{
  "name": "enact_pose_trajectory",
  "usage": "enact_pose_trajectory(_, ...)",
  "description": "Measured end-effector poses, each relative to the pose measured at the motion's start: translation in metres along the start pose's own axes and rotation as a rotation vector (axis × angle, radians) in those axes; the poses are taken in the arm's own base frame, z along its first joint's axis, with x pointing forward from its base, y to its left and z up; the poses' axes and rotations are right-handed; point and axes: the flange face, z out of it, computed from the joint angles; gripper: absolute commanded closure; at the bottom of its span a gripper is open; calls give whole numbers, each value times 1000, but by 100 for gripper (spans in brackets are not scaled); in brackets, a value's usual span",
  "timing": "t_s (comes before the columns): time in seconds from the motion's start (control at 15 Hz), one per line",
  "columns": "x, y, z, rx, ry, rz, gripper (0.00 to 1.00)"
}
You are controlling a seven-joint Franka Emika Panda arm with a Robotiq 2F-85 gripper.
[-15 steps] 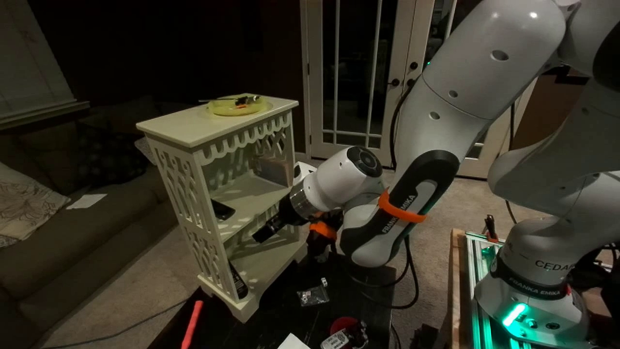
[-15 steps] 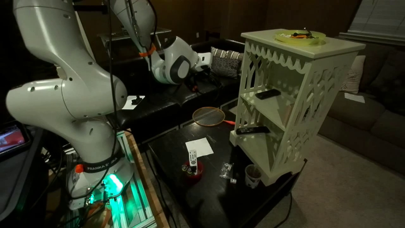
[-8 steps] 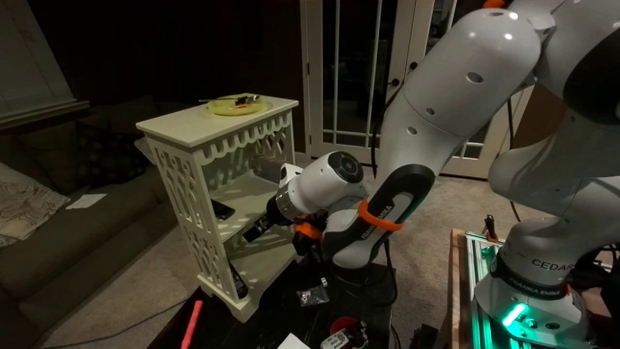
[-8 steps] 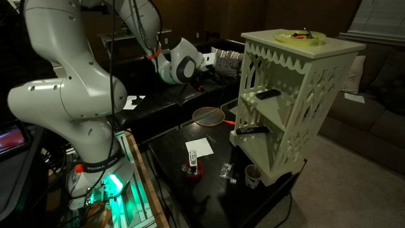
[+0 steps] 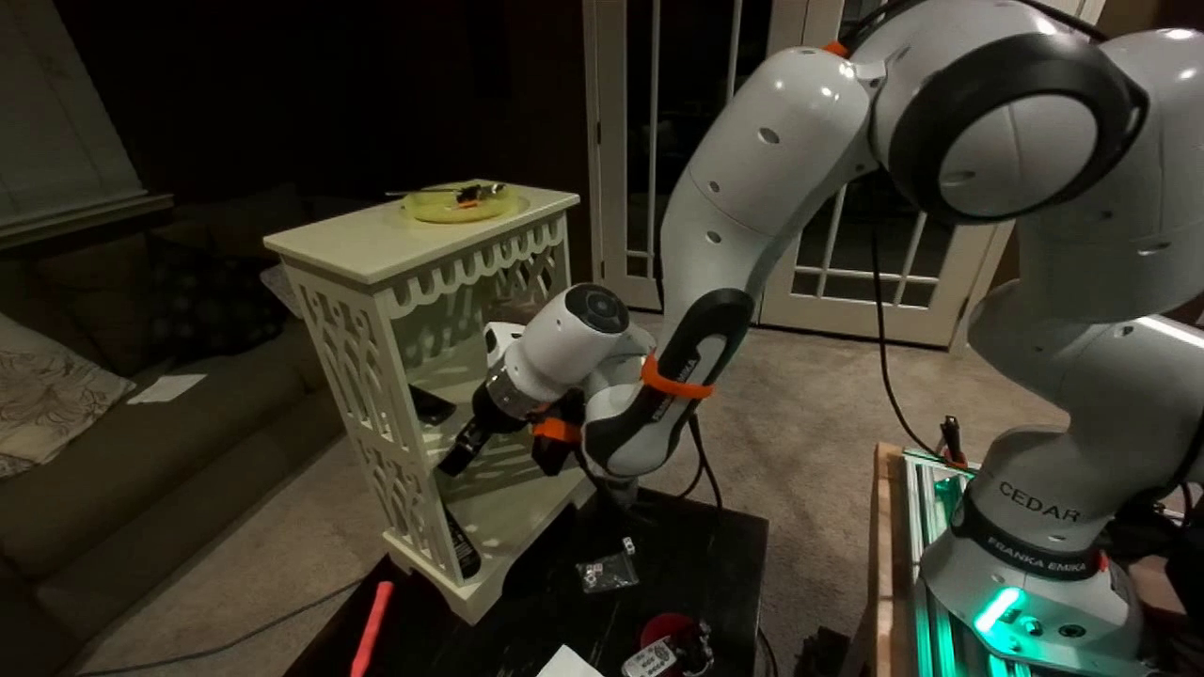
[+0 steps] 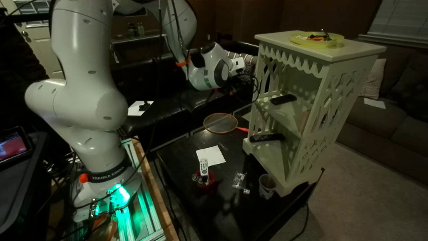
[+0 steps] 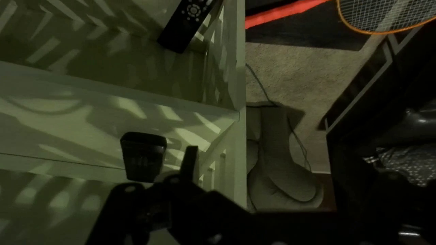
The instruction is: Move the remote to the surface above the top shelf
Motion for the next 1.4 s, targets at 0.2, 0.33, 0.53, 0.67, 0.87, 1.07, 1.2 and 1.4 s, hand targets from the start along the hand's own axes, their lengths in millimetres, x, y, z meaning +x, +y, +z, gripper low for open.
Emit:
enact_pose_trajectory(0.2,-17,24,8,-34,-39,-8,0)
enact_pose_trajectory(0.33,-21,47,16,-86,-52,35,0)
enact_pose_trajectory(0.53,-15,89,26,-182,-44,128,0)
enact_pose_trajectory(0.67,-8,110,32,-237,-29,203,0)
enact_pose_trajectory(0.87,4,115,43,-271,-1,289,0)
enact_pose_trajectory(1.07,13,89,52,-238,20,369,0)
enact_pose_trajectory(1.2,18,77,56,-226,22,388,0)
enact_pose_trajectory(1.4,19,78,56,-228,23,389,0)
